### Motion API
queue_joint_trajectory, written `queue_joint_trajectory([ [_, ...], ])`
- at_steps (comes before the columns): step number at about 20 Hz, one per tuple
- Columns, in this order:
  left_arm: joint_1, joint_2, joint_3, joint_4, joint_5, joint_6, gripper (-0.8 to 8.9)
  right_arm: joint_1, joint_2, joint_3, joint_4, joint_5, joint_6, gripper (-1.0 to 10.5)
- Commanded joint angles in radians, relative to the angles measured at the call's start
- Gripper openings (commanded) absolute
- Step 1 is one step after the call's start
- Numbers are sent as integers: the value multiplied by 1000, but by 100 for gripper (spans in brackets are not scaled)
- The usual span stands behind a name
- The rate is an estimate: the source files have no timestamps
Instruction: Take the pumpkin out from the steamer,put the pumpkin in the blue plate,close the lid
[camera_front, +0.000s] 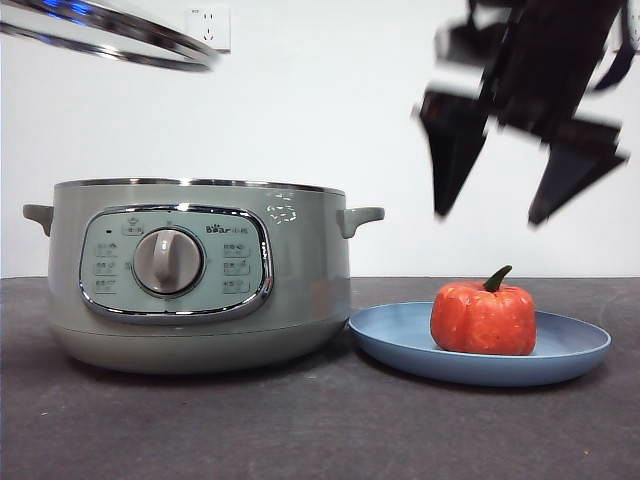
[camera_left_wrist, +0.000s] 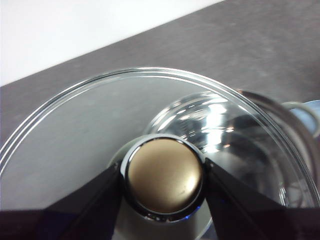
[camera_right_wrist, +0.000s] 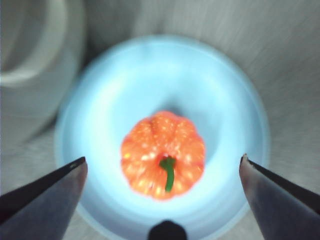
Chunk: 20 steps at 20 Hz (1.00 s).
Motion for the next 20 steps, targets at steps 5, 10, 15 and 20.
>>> queue_joint_trajectory([
  [5,0,175,9,187,145,2,-9,1,-302,-6,-39,2,11,504],
  [10,0,304,9,237,218,-20,-9,1,-474,-6,-68,10,19,504],
  [15,0,373,9,239,239,-23,-9,1,-548,-6,-111,86,22,504],
  [20,-1,388,9,236,297,-29,-9,1,-555,-6,-135,86,29,504],
])
